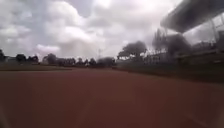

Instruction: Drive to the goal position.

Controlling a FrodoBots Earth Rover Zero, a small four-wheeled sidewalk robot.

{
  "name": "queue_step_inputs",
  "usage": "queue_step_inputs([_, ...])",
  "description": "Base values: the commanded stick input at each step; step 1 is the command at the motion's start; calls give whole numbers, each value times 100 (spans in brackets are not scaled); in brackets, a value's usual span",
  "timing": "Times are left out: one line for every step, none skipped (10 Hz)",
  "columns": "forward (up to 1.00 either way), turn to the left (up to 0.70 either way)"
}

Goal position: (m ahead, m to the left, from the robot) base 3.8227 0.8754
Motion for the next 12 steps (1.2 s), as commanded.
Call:
queue_step_inputs([70,-35])
queue_step_inputs([70,-31])
queue_step_inputs([70,-23])
queue_step_inputs([70,-15])
queue_step_inputs([70,-7])
queue_step_inputs([70,0])
queue_step_inputs([70,0])
queue_step_inputs([70,0])
queue_step_inputs([70,0])
queue_step_inputs([70,0])
queue_step_inputs([70,0])
queue_step_inputs([70,0])
